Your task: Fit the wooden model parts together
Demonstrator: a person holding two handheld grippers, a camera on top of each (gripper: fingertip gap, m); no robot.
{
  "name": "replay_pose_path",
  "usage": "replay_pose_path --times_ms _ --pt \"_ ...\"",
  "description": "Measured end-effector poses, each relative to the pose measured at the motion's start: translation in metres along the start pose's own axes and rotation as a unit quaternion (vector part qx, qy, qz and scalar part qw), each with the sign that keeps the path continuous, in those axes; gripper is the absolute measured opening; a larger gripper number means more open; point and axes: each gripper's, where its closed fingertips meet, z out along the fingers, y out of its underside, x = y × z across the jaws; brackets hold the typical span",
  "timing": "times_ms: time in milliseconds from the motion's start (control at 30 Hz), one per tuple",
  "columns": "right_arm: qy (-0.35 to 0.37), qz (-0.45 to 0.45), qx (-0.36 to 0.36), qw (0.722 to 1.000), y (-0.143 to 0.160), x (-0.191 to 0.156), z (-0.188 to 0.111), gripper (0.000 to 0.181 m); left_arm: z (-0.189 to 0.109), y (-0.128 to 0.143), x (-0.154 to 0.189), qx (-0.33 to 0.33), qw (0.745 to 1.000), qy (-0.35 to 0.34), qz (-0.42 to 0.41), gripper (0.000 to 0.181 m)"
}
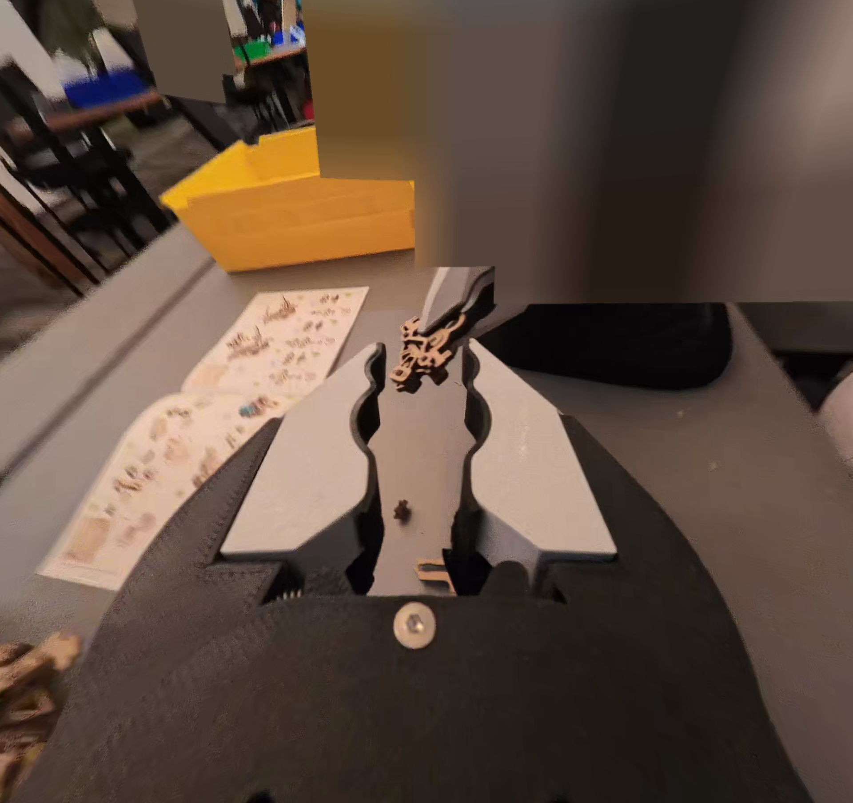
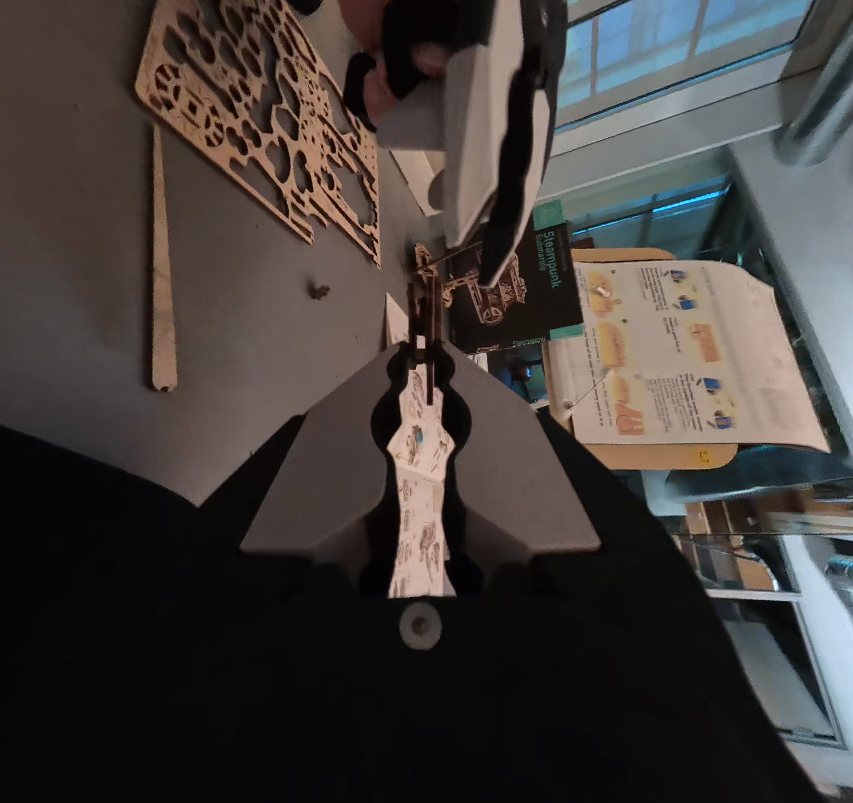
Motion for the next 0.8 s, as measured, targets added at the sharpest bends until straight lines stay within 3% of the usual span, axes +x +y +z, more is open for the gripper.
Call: replay_pose_path --times_ms 100,200,367,500,600,700,800 --pt "-0.005 -0.015 -0.006 1.0 0.002 -0.006 0.004 0.009 0.004 0.016 -0.007 -0.027 0.993 0.021 -0.11 0.036" --pt "-0.054 -0.014 -0.011 0.998 0.005 -0.026 0.011 0.012 0.011 0.047 -0.006 -0.102 0.982 0.032 -0.155 0.039" --pt "-0.138 -0.006 -0.058 0.989 0.02 -0.059 0.019 0.016 0.018 0.089 0.004 -0.22 0.972 0.025 -0.076 0.027" --pt "-0.166 0.021 -0.064 0.984 0.023 -0.054 0.007 0.016 0.022 0.091 0.009 -0.229 0.972 0.023 -0.042 0.022" --pt "-0.192 0.162 -0.05 0.967 0.018 -0.046 0.004 0.012 0.021 0.091 0.008 -0.227 0.972 0.025 -0.057 0.023" --pt "-0.245 0.352 -0.015 0.903 0.005 -0.043 0.007 0.008 0.02 0.086 0.004 -0.213 0.975 0.019 -0.066 0.024" --pt "-0.254 0.429 -0.004 0.867 0.004 -0.036 0.01 0.0 0.023 0.084 0.004 -0.204 0.976 0.02 -0.077 0.026"
